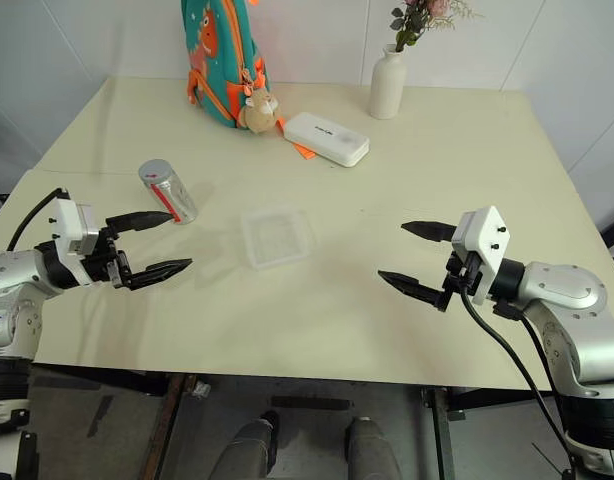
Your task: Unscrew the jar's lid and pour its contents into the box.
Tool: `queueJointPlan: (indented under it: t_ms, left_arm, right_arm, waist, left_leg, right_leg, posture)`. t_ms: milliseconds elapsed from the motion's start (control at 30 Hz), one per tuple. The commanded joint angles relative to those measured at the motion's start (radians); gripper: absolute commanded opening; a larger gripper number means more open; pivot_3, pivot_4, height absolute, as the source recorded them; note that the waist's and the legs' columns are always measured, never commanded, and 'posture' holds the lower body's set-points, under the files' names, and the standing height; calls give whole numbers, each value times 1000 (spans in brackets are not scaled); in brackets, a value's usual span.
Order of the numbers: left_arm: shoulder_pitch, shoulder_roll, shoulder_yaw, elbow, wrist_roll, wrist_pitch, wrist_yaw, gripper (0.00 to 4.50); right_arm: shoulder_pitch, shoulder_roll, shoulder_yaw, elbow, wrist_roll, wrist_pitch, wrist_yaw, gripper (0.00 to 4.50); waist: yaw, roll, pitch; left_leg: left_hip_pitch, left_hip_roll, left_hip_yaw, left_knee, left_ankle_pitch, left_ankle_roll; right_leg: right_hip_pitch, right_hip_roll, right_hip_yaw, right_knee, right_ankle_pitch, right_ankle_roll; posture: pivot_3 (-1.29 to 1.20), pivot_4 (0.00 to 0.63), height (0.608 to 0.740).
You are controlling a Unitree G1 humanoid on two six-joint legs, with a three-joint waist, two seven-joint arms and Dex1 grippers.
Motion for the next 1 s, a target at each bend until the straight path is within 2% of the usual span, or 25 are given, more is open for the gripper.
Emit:
queueJointPlan:
  t_ms: [33, 133, 267, 367, 467, 533, 633, 800, 1000]
  left_arm:
    - [16, -5, 40, -46, -1, -20, 37, 4481]
    - [62, -16, 65, -78, 3, -25, 91, 4481]
    - [205, -56, 156, -156, 12, -16, 232, 4481]
    - [298, -136, 237, -209, 41, 2, 424, 4481]
    - [323, -256, 290, -243, 74, 26, 657, 4481]
    - [307, -337, 243, -256, 125, 11, 754, 4481]
    - [262, -396, 180, -247, 166, 1, 807, 4481]
    - [142, -435, 111, -151, 209, -23, 849, 4481]
    - [-3, -430, 91, -3, 260, -64, 918, 4481]
  right_arm:
    - [-8, 4, -1, -46, 19, 5, -6, 4500]
    - [-5, 19, 12, -45, 17, 4, -12, 4500]
    - [-29, 55, 49, -50, 20, 1, -12, 4500]
    - [-79, 91, 72, -46, 40, 17, -21, 4500]
    - [-143, 132, 97, -36, 55, 39, -35, 4500]
    - [-189, 158, 126, -24, 49, 39, -32, 4500]
    - [-228, 184, 148, -12, 41, 44, -37, 4500]
    - [-265, 220, 166, -8, 34, 43, -57, 4500]
    - [-245, 257, 191, -47, 35, 52, -81, 4500]
  waist:
    - [1, 0, 0]
    - [0, 0, 0]
    - [-7, 0, 0]
    - [-6, 0, 0]
    - [2, 0, 0]
    - [6, 0, 0]
    - [20, -1, 0]
    - [28, -1, -1]
    - [18, -1, -1]
  left_leg:
    - [0, 0, 0, 0, 0, 0]
    - [0, 0, 0, 0, 0, 0]
    - [0, 0, 0, 0, 0, 0]
    - [0, 0, 0, 0, 0, 0]
    - [1, 0, 0, 3, 0, 0]
    - [1, 0, 0, 4, 0, 0]
    - [0, -1, 0, 7, 1, 0]
    - [-1, -1, 1, 10, 1, 1]
    - [-1, 0, 3, 10, 2, 1]
  right_leg:
    - [0, 0, 0, 0, 0, 0]
    - [0, 0, 0, 0, 0, 0]
    - [0, 0, 1, 0, 0, 0]
    - [0, 0, 1, 1, 0, 0]
    - [0, 0, 1, 3, 0, 0]
    - [0, 0, 0, 5, 0, 1]
    - [2, -1, -1, 5, 1, 1]
    - [2, 0, -1, 5, 5, 2]
    - [1, 0, 0, 5, 5, 2]
  posture:
    - [0, 150, 740]
    - [0, 150, 740]
    - [0, 150, 740]
    - [0, 150, 740]
    - [0, 150, 740]
    - [0, 150, 740]
    - [0, 150, 740]
    - [0, 150, 740]
    - [0, 150, 740]
